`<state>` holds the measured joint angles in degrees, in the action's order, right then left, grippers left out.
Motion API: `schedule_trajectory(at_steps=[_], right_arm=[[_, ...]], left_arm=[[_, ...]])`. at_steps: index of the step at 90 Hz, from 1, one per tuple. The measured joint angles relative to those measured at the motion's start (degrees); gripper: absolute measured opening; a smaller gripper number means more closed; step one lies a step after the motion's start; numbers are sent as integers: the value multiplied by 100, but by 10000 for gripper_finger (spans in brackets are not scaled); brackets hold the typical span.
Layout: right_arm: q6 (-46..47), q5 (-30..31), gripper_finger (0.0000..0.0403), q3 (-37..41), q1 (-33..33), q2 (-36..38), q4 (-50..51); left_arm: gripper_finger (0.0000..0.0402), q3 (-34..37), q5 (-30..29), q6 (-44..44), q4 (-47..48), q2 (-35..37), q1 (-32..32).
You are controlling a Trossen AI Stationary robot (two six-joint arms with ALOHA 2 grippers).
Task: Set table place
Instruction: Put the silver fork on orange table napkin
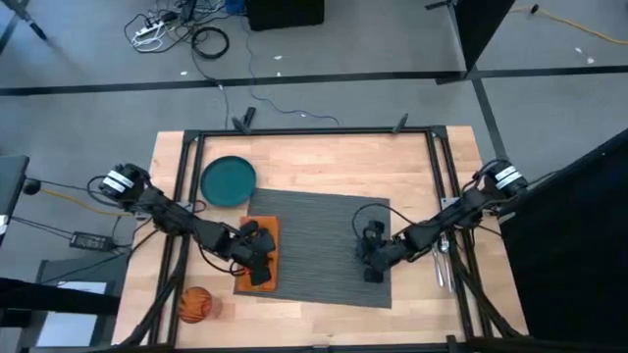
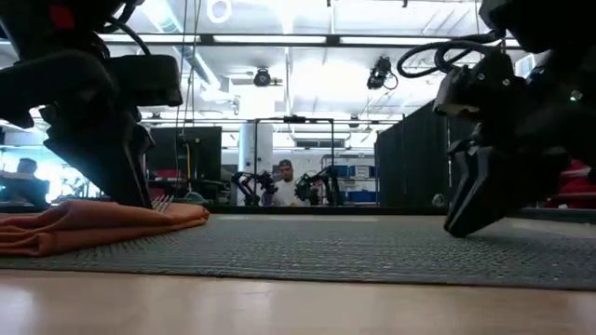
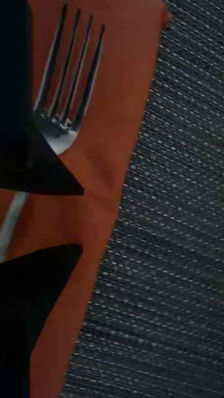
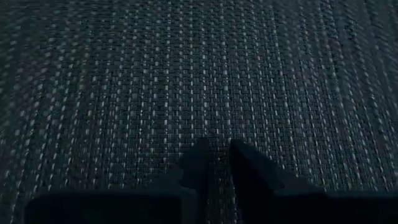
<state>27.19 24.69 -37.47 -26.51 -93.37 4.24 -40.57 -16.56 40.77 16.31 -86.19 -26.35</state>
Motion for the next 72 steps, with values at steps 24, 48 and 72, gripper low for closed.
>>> schedule_trajectory(at_steps=[24,48,72], right_arm=[[-427,216,31,14,290,124,353],[-510,69,31,28,349,1059,475],[-543,-354,31,28,51,1395,358]], left_arm=[[121,-455,-70,-208,11,0,5],[121,-733,-474,-330,-115,2,9],[121,-713,-493,-180,37,-43,2]])
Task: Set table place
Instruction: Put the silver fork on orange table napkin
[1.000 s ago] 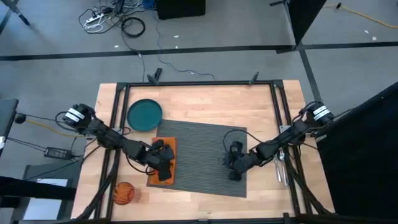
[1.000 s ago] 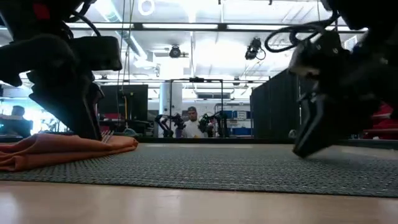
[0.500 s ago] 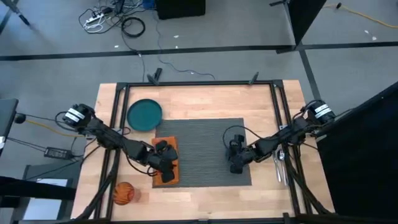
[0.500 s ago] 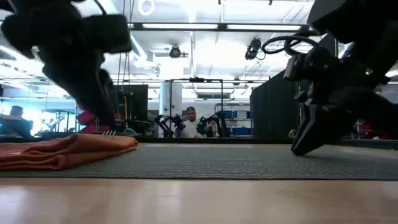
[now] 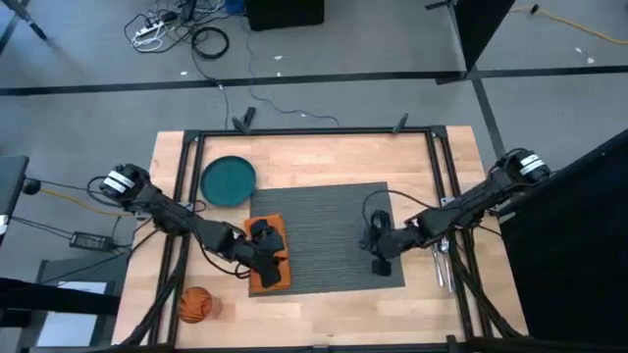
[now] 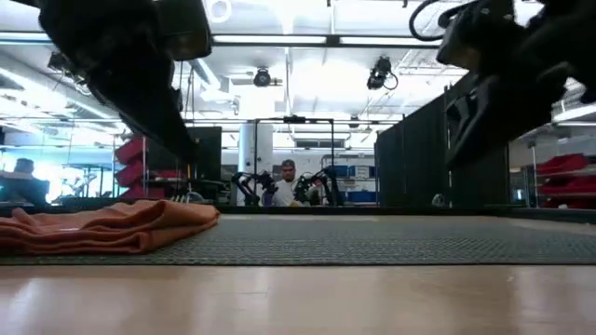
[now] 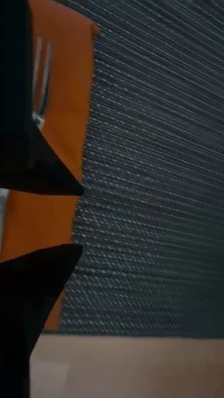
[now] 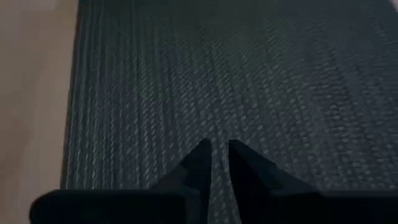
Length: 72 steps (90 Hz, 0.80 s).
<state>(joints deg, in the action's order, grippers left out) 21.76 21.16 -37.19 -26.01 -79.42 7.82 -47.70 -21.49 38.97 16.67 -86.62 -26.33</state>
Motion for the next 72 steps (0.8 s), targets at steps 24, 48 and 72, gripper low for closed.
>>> schedule_trajectory(at_steps=[24,48,72], right_arm=[[30,7,31,55,-114,-1089,-543],[110,244,31,24,-100,-1496,-771],[138,264,31,33,-100,-1460,-735]], left_arm=[[121,231,-5,200,422,1,-2],[121,531,95,-5,181,-1,0],[121,688,228,21,196,3,-1]])
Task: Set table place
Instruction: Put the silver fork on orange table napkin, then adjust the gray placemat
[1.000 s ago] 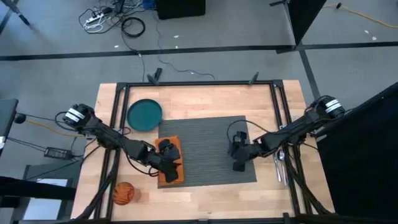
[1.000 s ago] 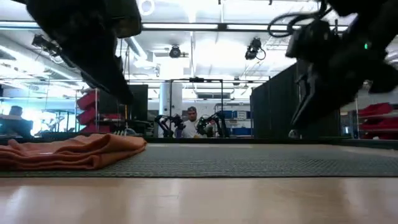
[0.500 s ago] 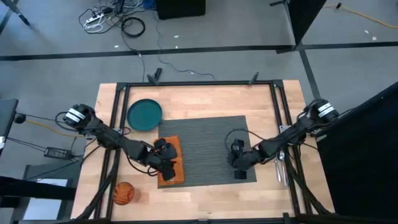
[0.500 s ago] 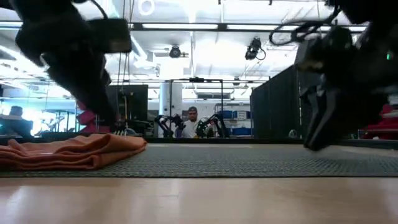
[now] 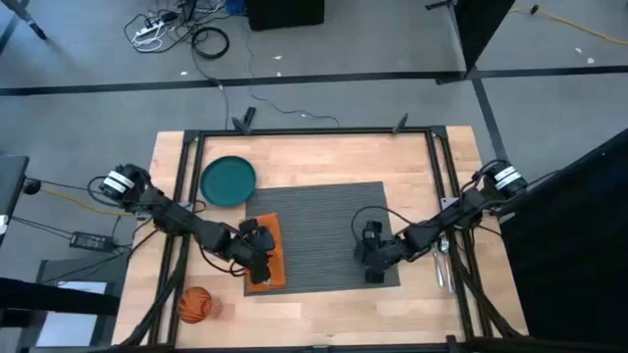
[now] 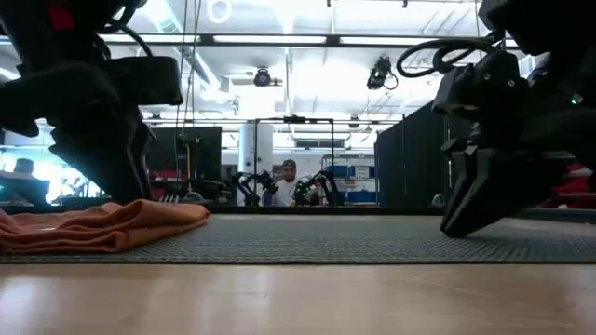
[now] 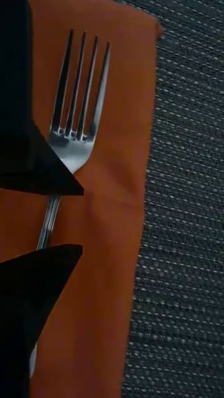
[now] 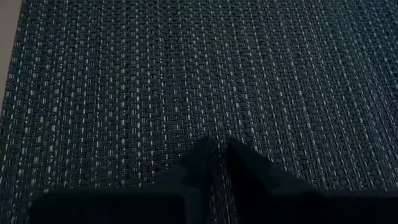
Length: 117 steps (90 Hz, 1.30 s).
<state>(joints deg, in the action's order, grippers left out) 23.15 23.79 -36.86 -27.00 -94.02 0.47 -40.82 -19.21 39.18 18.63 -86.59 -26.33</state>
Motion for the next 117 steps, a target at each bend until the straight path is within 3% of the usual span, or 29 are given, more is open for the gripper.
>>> schedule_trajectory(at_steps=[35,54,60,72,91,117], right_arm=[[78,6,31,6,0,0,23],[58,4,31,-42,0,8,89],[-7,-64,31,-76,4,86,183],[-112,-237,31,-215,0,478,378],[322,-759,31,-559,16,1547,2326],[3419,-1901,47,-625,85,2588,5250]], left_arm=[[121,-26,99,0,261,0,-1],[121,-582,143,-6,680,159,-1],[121,-768,43,-139,418,181,-5],[121,-782,164,-766,-960,-157,26],[121,-797,193,-1179,-2189,-1150,241],[121,-1117,192,-1220,-2508,-1906,394]])
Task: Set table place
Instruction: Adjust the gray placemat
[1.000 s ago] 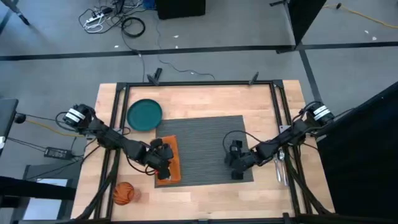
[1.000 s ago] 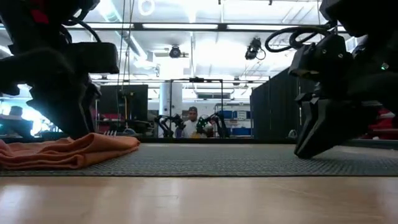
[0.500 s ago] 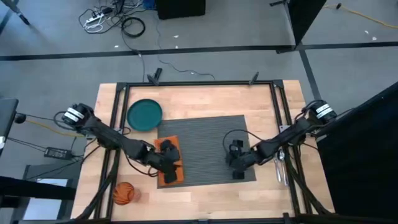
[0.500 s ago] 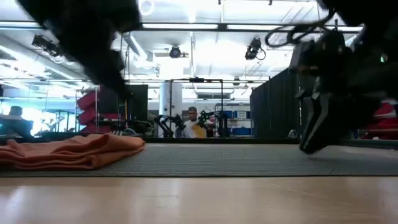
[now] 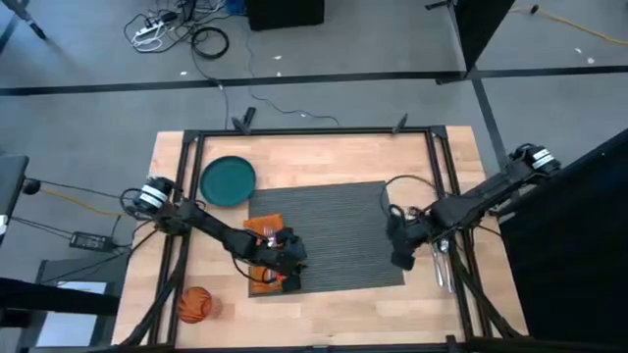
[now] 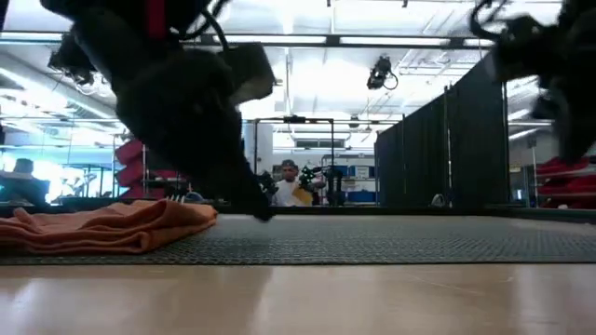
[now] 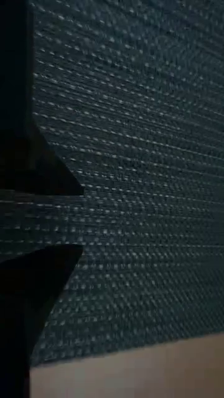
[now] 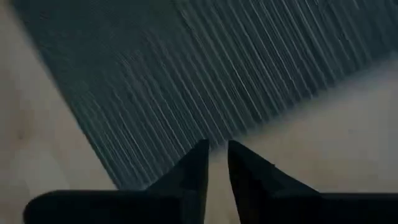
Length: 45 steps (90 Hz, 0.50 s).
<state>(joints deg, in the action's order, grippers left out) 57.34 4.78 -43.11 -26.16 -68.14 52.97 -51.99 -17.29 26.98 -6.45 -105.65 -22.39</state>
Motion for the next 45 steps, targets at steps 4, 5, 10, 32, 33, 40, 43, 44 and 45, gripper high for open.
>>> schedule_trajectory(at_steps=[4,5,10,32,33,40,43,44,45], right_arm=[[439,-152,57,27,-78,41,345],[542,-191,60,35,-99,53,405],[1027,-367,74,100,-219,81,607],[1756,-766,119,467,-564,-68,423],[1719,-738,120,479,-565,-77,386],[1370,-412,122,485,-573,-120,29],[1132,-227,122,485,-582,-128,-217],[1044,-166,122,485,-587,-129,-306],[958,-101,122,485,-590,-128,-414]], left_arm=[[121,-2,2,-90,-126,-71,16],[121,-4,6,-102,-150,-80,20],[121,-17,89,-132,-220,-151,34],[121,-27,273,-385,35,-211,52],[121,-25,275,-401,53,-209,52],[121,-24,297,-426,111,-203,55],[121,-24,347,-429,167,-202,56],[121,-25,366,-430,189,-201,57],[121,-28,386,-430,208,-201,58]])
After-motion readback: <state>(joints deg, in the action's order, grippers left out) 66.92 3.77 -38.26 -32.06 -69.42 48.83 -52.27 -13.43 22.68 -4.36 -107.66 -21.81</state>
